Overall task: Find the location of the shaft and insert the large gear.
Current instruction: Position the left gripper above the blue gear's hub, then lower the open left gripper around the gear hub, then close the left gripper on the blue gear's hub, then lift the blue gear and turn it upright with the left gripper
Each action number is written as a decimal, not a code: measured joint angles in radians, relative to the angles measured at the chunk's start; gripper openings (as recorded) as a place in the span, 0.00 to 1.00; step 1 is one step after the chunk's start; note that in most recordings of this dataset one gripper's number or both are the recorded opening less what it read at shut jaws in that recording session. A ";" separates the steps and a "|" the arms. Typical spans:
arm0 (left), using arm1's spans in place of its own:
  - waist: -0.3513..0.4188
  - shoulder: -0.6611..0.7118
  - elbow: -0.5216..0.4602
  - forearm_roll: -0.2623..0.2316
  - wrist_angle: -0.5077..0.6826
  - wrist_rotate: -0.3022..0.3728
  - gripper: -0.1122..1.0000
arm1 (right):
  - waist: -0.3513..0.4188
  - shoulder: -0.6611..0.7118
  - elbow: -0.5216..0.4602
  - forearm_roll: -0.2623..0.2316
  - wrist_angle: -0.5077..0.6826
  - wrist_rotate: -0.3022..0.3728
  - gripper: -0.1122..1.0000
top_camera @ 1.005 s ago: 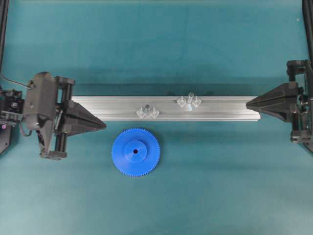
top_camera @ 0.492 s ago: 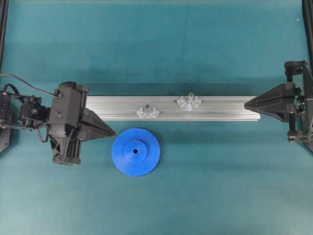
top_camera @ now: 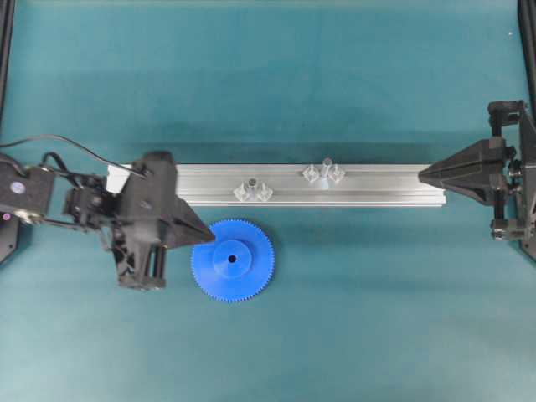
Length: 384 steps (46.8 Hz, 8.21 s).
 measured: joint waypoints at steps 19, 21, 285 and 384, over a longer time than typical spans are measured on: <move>-0.009 0.114 -0.074 0.000 0.071 0.008 0.11 | -0.005 0.002 0.008 0.000 0.021 0.000 0.11; -0.011 0.123 -0.081 0.000 0.080 0.006 0.11 | -0.006 0.002 0.008 0.000 0.026 0.000 0.11; -0.015 0.491 -0.460 0.005 0.575 -0.020 0.74 | -0.009 -0.041 0.044 0.000 0.046 0.002 0.11; 0.040 0.440 -0.787 0.008 0.945 0.063 0.74 | -0.009 -0.043 0.048 0.000 0.041 0.003 0.11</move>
